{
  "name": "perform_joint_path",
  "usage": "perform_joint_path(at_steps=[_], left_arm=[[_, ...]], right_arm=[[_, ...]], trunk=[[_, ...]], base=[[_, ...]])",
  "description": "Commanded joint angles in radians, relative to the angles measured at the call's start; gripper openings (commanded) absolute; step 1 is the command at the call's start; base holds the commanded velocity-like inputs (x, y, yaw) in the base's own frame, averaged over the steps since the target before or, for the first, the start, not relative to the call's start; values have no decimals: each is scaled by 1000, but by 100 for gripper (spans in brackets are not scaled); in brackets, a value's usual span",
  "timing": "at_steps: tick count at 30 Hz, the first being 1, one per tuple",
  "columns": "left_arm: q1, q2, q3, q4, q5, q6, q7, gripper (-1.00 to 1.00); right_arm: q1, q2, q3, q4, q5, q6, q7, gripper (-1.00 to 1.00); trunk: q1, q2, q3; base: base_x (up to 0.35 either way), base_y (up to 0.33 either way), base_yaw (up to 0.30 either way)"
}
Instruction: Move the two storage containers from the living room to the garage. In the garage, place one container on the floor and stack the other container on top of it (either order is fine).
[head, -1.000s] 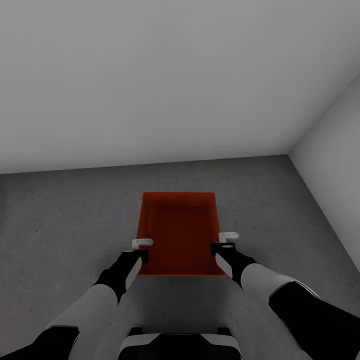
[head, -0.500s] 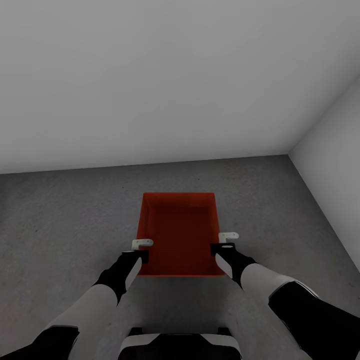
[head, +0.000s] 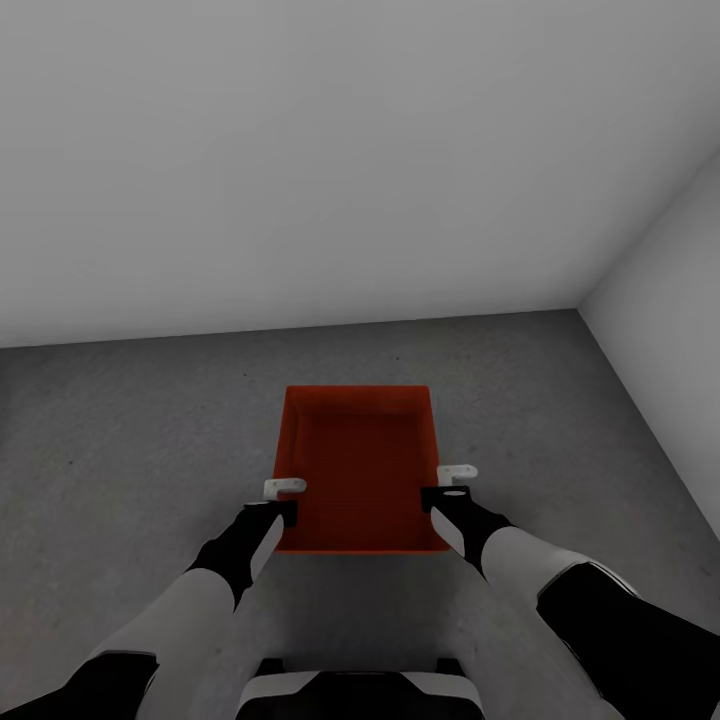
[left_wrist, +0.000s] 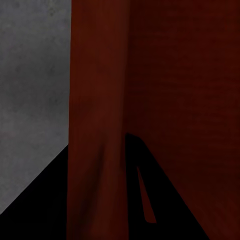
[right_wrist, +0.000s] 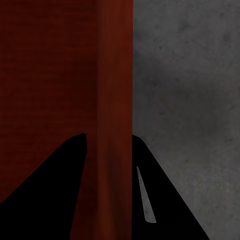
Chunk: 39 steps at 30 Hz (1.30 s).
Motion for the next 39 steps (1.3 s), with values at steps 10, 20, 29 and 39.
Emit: perform_joint_path(at_steps=[10, 20, 29, 39], left_arm=[[-1, -11, 7, -20, 24, 2, -3, -100], [-1, -9, 7, -20, 25, 3, -9, -100], [-1, -10, 7, -20, 25, 3, -9, -100], [-1, -11, 7, -20, 25, 2, -7, -100]], right_arm=[[0, 0, 44, -1, -6, 6, -5, -100], [0, 0, 44, -1, -6, 6, -5, -100], [0, 0, 44, -1, -6, 6, -5, -100], [0, 0, 44, -1, -6, 6, -5, -100]], trunk=[[20, -37, -17], [58, -107, -48], [92, -170, -76], [115, -212, -95]], base=[[0, 0, 0], [0, 0, 0], [0, 0, 0], [0, 0, 0]])
